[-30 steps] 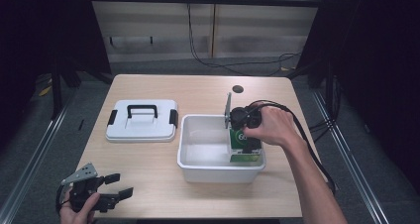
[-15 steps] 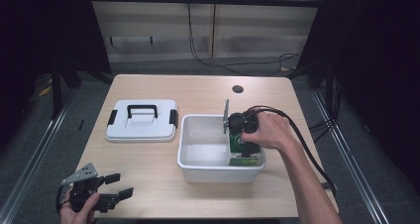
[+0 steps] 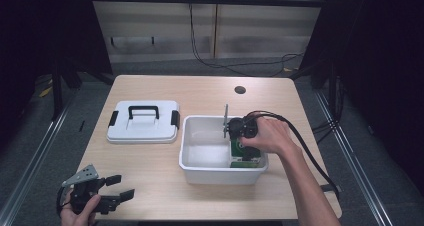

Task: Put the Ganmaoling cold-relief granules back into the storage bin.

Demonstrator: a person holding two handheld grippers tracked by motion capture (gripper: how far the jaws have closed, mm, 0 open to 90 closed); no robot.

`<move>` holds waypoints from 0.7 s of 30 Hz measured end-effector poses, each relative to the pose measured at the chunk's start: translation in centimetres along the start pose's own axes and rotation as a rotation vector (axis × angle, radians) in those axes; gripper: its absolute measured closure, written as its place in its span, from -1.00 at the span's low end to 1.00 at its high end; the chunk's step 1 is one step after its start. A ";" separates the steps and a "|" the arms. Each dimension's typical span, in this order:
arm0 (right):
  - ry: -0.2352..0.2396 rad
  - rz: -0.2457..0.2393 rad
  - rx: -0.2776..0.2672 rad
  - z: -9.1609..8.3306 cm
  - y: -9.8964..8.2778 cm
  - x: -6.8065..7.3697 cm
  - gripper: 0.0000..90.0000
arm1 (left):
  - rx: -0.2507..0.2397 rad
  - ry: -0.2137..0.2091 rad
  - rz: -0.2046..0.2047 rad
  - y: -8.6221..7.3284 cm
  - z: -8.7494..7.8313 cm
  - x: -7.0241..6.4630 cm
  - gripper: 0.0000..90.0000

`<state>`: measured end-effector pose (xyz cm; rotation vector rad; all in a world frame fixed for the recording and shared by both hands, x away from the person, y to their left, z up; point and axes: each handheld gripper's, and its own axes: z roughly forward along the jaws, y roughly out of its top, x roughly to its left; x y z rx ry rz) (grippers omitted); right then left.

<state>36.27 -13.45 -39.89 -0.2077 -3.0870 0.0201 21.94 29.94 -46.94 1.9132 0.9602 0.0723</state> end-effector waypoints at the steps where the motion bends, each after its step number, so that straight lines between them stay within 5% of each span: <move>1: -0.001 0.002 0.001 0.1 0.0 0.0 -0.69 | 0.000 0.000 0.000 0.0 0.0 0.0 -0.61; 21: 0.025 0.013 0.052 1.6 0.6 -0.3 -0.75 | 0.002 -0.003 0.003 0.0 0.0 0.0 -0.61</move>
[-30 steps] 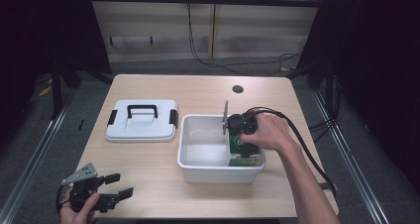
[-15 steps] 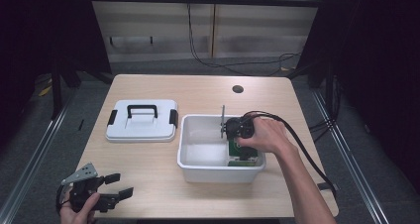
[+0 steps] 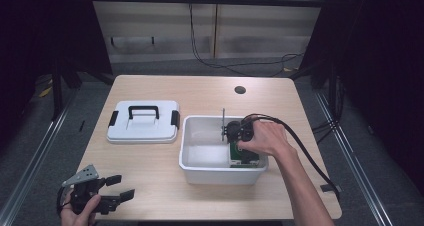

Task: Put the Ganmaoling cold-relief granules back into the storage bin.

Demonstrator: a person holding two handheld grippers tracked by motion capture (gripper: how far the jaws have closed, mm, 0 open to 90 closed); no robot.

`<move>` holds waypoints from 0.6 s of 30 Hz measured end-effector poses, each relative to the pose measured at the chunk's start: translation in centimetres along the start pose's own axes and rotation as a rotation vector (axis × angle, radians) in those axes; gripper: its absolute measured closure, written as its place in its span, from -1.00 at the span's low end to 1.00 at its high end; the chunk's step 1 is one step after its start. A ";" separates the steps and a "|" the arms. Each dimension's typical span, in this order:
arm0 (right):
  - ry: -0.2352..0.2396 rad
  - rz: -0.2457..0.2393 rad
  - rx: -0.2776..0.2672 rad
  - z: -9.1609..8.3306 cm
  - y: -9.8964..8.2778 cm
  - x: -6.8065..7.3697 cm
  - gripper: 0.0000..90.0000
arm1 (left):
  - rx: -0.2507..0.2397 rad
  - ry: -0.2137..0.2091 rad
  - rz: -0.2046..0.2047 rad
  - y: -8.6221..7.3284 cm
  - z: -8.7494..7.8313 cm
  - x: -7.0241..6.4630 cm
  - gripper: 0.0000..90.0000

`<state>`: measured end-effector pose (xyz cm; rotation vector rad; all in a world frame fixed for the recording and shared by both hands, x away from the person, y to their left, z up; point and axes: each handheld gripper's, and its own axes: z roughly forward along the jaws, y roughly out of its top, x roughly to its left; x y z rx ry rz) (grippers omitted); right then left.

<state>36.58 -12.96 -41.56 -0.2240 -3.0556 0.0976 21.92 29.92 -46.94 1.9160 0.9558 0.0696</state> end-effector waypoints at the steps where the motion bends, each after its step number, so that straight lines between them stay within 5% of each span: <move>1: -0.001 0.004 -0.010 0.1 0.0 0.0 -0.75 | 0.000 0.000 0.000 0.0 0.0 0.0 -0.61; 18: 0.000 0.012 -0.055 -0.5 -0.9 -0.1 -0.80 | 0.000 0.003 -0.001 0.0 0.0 0.0 -0.61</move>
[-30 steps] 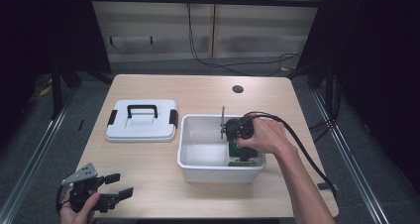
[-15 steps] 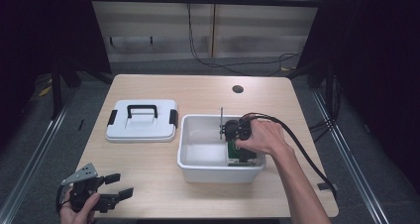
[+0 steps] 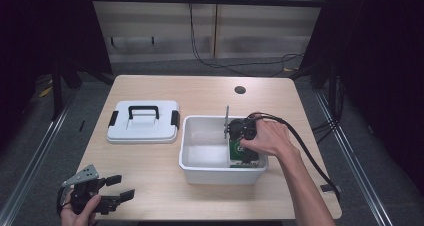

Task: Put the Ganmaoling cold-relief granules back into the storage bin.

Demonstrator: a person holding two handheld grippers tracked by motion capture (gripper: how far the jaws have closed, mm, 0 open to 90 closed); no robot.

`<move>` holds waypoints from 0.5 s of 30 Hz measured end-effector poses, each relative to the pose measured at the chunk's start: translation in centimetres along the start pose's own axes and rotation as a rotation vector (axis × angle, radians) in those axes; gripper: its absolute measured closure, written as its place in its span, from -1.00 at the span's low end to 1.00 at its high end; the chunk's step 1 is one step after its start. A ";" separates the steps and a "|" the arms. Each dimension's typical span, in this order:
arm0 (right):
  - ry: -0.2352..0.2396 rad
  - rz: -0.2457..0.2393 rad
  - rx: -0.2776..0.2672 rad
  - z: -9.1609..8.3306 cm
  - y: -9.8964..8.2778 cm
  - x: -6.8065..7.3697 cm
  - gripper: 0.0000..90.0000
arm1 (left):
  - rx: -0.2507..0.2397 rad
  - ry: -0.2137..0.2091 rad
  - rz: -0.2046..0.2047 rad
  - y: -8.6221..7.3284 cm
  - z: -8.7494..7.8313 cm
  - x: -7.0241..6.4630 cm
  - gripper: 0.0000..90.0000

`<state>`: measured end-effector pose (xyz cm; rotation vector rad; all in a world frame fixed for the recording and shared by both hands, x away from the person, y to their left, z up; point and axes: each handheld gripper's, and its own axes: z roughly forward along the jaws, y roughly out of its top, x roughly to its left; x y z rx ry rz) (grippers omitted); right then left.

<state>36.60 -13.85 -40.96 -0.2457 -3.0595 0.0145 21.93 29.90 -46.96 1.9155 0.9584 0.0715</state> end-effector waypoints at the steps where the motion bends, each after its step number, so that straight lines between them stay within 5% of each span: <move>1: 0.003 -0.006 0.002 -0.1 0.0 0.0 -0.80 | 0.000 0.000 0.000 0.0 0.0 0.0 -0.61; 15: -0.024 0.030 -0.150 -2.9 -1.4 0.3 -0.74 | 0.002 0.001 -0.001 0.0 0.0 0.0 -0.61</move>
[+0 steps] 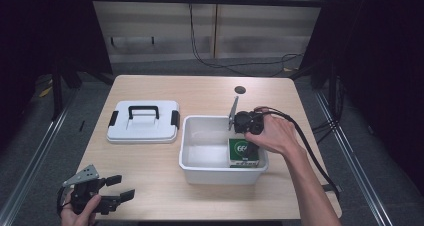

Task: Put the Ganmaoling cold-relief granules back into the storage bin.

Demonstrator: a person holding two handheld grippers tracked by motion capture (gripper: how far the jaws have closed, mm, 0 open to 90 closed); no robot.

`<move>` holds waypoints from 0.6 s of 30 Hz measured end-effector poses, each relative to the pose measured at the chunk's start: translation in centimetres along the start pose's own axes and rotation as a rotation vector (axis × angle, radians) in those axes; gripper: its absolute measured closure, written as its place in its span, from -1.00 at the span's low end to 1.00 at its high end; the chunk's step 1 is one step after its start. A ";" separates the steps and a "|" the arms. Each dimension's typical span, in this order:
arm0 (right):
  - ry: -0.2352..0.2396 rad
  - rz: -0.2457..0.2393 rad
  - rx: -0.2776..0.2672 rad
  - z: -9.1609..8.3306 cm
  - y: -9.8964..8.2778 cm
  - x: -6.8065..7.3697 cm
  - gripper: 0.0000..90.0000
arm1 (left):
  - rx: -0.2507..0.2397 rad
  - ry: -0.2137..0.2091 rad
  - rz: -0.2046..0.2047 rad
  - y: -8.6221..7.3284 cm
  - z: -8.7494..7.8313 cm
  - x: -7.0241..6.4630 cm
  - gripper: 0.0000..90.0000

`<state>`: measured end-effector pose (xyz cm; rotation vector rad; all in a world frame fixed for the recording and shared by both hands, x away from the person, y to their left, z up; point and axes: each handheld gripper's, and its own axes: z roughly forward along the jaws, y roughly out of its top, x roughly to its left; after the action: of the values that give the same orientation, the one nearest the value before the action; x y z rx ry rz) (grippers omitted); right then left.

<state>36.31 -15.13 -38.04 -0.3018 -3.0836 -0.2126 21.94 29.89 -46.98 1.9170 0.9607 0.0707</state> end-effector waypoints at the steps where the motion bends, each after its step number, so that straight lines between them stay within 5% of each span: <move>1: 0.003 0.010 -0.022 -0.3 -0.1 0.1 -0.74 | 0.001 0.000 -0.001 0.0 0.0 0.0 -0.61; 13: 0.001 0.038 -0.184 -2.8 -1.1 0.4 -0.71 | -0.002 -0.001 -0.001 0.0 -0.1 0.0 -0.61; 18: -0.041 0.065 -0.236 -3.5 -2.1 0.6 -0.71 | -0.003 -0.001 -0.001 0.0 -0.1 -0.1 -0.61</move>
<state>35.41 -17.58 -34.82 -0.4184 -3.0835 -0.5769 21.85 29.90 -46.93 1.9142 0.9602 0.0705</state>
